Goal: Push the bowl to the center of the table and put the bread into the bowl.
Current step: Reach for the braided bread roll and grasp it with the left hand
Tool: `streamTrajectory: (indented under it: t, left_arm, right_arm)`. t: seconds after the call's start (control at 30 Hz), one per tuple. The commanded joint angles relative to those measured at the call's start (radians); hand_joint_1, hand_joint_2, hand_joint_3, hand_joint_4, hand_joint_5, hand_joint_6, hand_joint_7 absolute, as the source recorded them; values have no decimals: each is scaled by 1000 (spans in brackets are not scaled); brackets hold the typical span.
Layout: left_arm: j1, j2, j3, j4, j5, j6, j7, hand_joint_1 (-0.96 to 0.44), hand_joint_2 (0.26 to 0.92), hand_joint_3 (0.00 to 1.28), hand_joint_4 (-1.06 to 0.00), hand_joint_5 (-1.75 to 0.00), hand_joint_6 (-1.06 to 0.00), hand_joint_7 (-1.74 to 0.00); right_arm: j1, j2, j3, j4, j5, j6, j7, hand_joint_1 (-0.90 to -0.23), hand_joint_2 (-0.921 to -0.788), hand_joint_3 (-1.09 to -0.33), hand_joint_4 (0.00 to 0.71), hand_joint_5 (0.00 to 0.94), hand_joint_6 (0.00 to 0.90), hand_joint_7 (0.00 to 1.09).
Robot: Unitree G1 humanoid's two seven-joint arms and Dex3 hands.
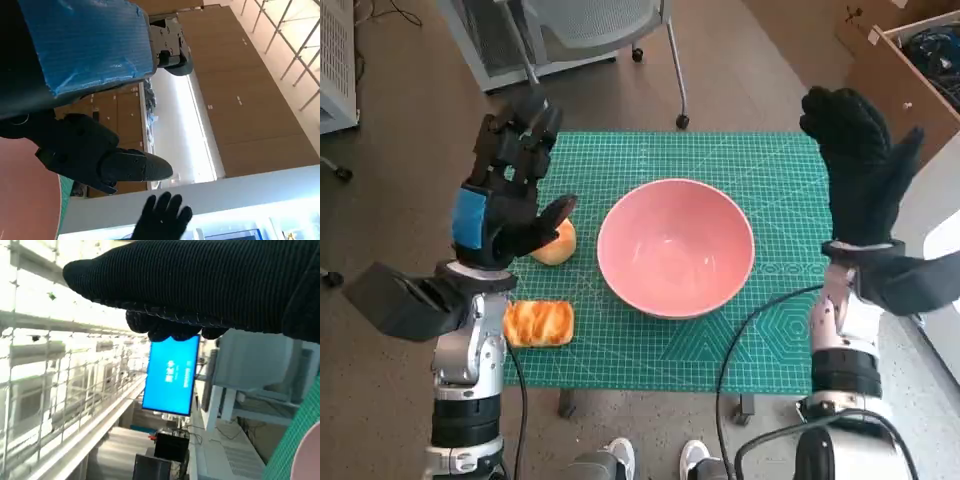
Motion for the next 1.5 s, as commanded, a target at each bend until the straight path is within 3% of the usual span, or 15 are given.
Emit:
streamTrajectory:
  t: [0.03,0.13,0.27,0.6,0.77,1.13,1.5]
  left_arm:
    - [-9,30,7,-10,12,-9,-8,-416,804,300,0,-300,1,-636]
    - [-6,53,9,-24,15,1,-15,-414,802,300,-1,-308,1,-637]
    - [8,117,12,-60,46,0,-36,-400,795,299,0,-322,1,-625]
    - [56,440,41,-197,204,68,-167,-340,757,287,0,-318,1,-543]
    - [103,538,62,-251,247,92,-209,-352,760,249,-5,-284,1,-526]
    - [225,645,46,-338,342,115,-268,-336,805,77,-103,-112,-34,-554]
    - [302,676,-24,-314,469,108,-290,-306,820,2,-191,-4,-262,-172]
  right_arm:
    - [55,-1,25,-65,-25,21,-22,-615,-921,-760,206,6,67,411]
    - [62,0,34,-83,-43,18,-44,-623,-921,-760,207,6,72,418]
    - [67,0,44,-100,-37,27,-46,-628,-921,-763,209,6,73,424]
    - [48,2,49,-66,-24,25,-40,-620,-921,-774,210,5,58,429]
    - [35,8,50,-39,-11,29,-34,-619,-921,-775,210,4,50,427]
    - [9,21,55,9,-12,24,-35,-618,-921,-767,211,3,48,428]
    - [-23,31,44,64,24,18,8,-622,-921,-759,220,6,68,430]
